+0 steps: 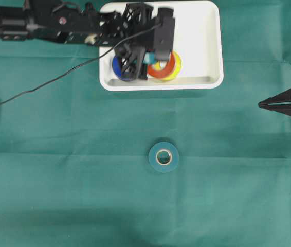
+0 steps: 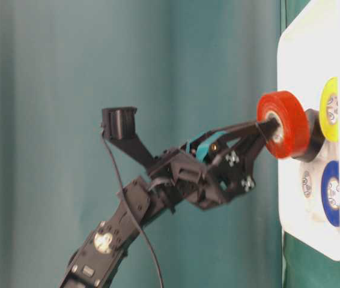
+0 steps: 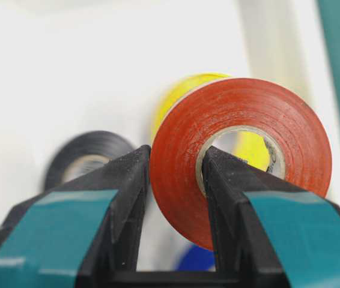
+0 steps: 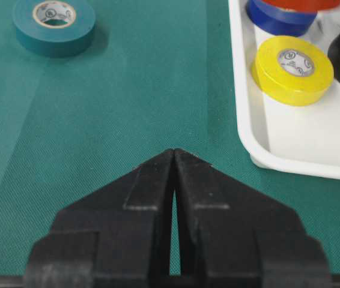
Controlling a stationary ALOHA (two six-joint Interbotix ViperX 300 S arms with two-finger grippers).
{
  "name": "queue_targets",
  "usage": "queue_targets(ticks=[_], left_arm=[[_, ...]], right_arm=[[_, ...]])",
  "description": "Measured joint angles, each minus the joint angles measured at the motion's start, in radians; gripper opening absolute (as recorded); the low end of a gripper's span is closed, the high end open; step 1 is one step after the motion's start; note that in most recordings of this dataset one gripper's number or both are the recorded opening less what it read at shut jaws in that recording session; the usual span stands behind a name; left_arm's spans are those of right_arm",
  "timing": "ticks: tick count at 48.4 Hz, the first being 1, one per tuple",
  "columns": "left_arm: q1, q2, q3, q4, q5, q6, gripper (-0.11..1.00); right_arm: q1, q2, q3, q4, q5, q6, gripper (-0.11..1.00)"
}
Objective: Put the tape into the white case with the left arm.
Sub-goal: 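Carry the red roll into the tray's upper-right corner and lower it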
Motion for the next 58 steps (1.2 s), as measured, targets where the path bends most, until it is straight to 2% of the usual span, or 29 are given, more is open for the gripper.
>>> queue_targets(ticks=[11, 19, 31, 33, 42, 43, 58], left_arm=[[0.067, 0.071, -0.083, 0.003, -0.015, 0.000, 0.25], [0.075, 0.103, -0.127, 0.005, -0.017, 0.000, 0.25], [0.081, 0.106, -0.130, 0.003, -0.015, 0.002, 0.26], [0.081, 0.106, -0.130, 0.003, -0.017, 0.002, 0.35], [0.066, 0.106, -0.130, 0.003, -0.017, -0.002, 0.88], [0.064, 0.104, -0.130, 0.003, -0.015, -0.002, 0.91], [0.063, 0.081, -0.078, 0.003, -0.015, -0.005, 0.91]], right_arm=[[0.000, 0.000, 0.002, 0.000, 0.000, 0.000, -0.09], [0.000, 0.000, 0.002, 0.000, -0.002, 0.000, -0.09], [0.000, 0.000, 0.002, 0.000, -0.002, 0.000, -0.09], [0.000, 0.000, 0.002, 0.000, -0.003, 0.000, -0.09], [0.000, 0.000, 0.003, 0.000, -0.003, 0.000, -0.09], [0.000, 0.000, 0.002, 0.000, -0.003, 0.000, -0.09], [0.000, 0.000, 0.005, 0.000, -0.005, 0.000, -0.09]])
